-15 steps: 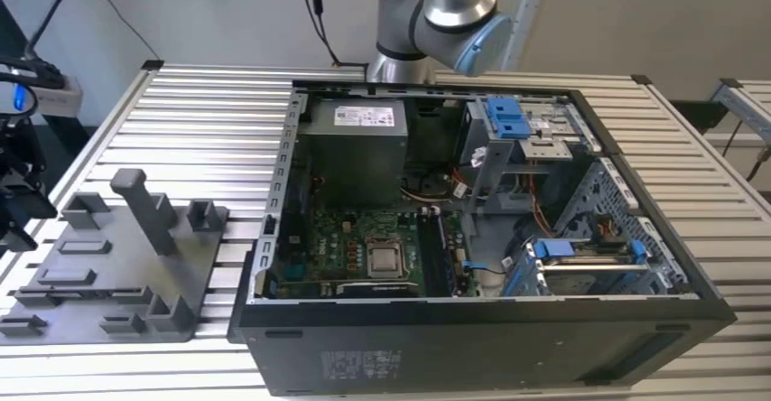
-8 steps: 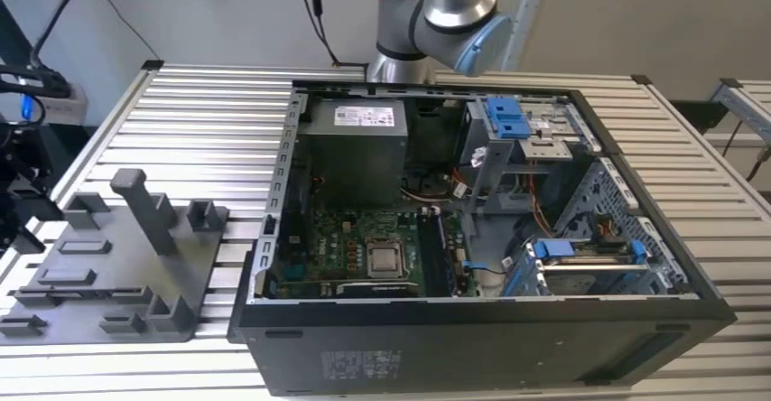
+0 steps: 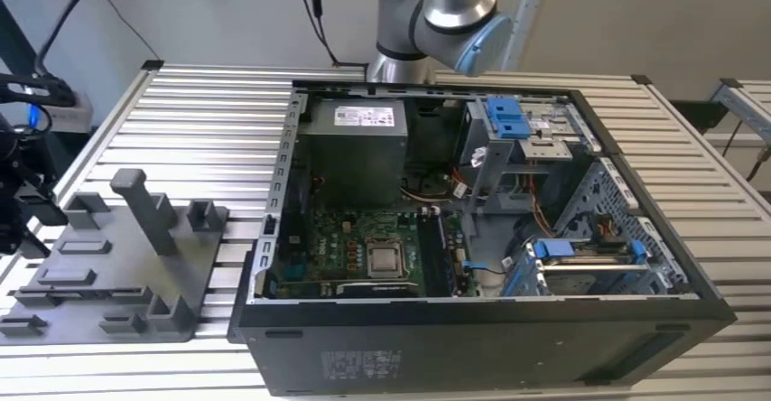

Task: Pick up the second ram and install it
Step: 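Pick up the second ram and move it above second insertion slot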

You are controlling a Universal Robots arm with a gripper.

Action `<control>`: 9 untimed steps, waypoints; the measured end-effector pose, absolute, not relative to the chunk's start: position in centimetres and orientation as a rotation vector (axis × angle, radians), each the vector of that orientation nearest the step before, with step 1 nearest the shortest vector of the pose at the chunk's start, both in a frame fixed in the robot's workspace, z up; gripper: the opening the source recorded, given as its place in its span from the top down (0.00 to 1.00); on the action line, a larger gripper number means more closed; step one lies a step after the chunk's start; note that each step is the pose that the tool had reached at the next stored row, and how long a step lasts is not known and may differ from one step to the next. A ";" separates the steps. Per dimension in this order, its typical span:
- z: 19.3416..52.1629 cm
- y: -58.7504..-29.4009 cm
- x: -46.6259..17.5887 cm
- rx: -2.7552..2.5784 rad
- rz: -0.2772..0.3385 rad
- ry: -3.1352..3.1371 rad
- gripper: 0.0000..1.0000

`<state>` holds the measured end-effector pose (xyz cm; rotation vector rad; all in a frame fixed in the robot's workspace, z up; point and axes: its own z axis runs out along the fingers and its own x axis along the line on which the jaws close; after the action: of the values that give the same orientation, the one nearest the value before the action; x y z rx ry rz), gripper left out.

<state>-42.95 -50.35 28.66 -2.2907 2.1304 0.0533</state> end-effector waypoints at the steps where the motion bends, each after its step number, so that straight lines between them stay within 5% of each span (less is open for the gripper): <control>1: 28.6 -50.3 -43.0 -2.291 0.053 2.131 0.52; 9: 27.4 -50.3 -43.2 -2.293 0.052 2.128 0.52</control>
<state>-43.18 -50.35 27.35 -2.2928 2.1284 0.0518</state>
